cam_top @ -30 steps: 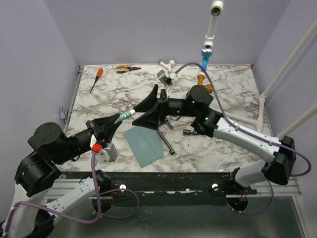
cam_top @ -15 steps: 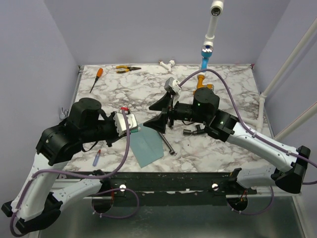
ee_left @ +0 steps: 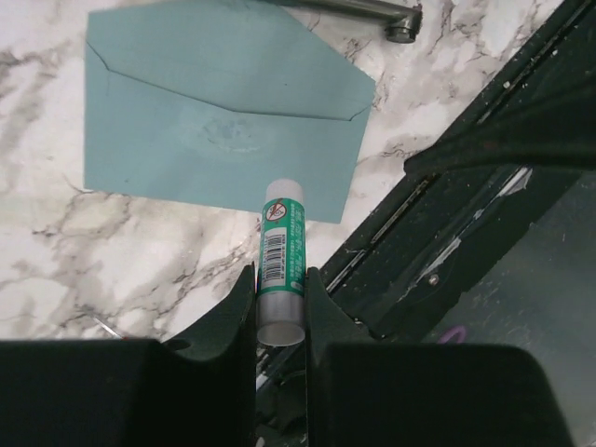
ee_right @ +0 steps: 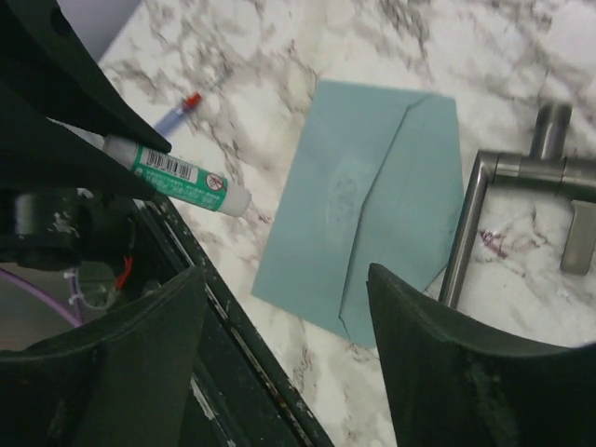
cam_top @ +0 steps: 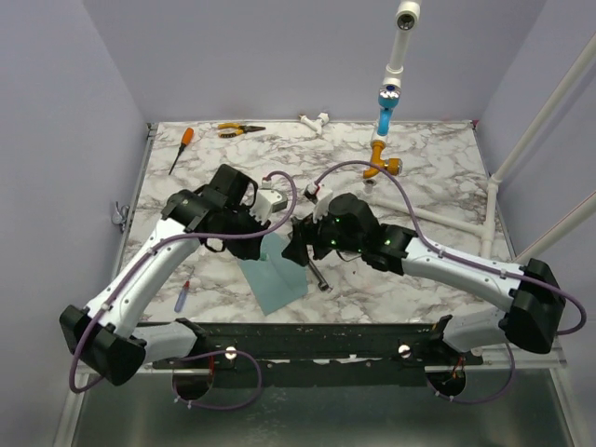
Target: Place the letter into the envelope and seal it
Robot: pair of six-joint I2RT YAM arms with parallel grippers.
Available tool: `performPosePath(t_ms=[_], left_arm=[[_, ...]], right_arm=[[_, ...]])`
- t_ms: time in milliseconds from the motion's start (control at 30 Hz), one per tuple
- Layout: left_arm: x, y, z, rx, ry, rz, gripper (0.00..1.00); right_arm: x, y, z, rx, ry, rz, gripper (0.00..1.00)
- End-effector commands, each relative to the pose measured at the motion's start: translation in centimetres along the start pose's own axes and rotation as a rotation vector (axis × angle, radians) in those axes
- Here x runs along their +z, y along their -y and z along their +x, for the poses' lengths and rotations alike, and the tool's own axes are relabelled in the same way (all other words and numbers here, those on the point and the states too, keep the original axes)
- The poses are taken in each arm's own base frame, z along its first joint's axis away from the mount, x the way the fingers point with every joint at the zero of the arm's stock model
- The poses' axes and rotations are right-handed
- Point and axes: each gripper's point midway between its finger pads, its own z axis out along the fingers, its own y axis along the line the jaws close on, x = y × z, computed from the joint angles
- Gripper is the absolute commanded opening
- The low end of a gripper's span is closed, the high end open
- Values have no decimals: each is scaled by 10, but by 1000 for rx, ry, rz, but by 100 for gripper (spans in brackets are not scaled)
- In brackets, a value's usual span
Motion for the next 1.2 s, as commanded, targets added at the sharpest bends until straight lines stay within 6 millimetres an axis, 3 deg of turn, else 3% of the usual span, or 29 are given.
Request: performPosePath(t_ms=[0, 100, 133, 333, 367, 533, 667, 833, 1067, 1167], left_arm=[[38, -13, -8, -145, 2, -24, 0], [69, -23, 4, -195, -46, -34, 0], [79, -26, 9, -203, -63, -42, 0], [116, -45, 29, -236, -143, -88, 0], [121, -44, 30, -247, -154, -82, 0], [136, -50, 36, -266, -193, -91, 0], [144, -54, 41, -275, -219, -98, 0], [146, -54, 47, -237, -245, -122, 0], [145, -33, 53, -136, -339, -73, 0], [146, -33, 53, -142, -406, -59, 0]], right_arm=[[19, 4, 48, 144, -138, 0, 68], [31, 7, 74, 185, -201, -13, 55], [36, 10, 83, 197, -222, -11, 46], [57, 14, 124, 242, -334, -41, 4], [59, 11, 135, 258, -373, -67, 1], [74, 9, 156, 284, -439, -111, 1], [87, 20, 168, 270, -478, -74, 1], [93, 47, 192, 272, -545, 69, 1], [95, 63, 199, 245, -544, 152, 1], [94, 70, 202, 199, -542, 210, 1]])
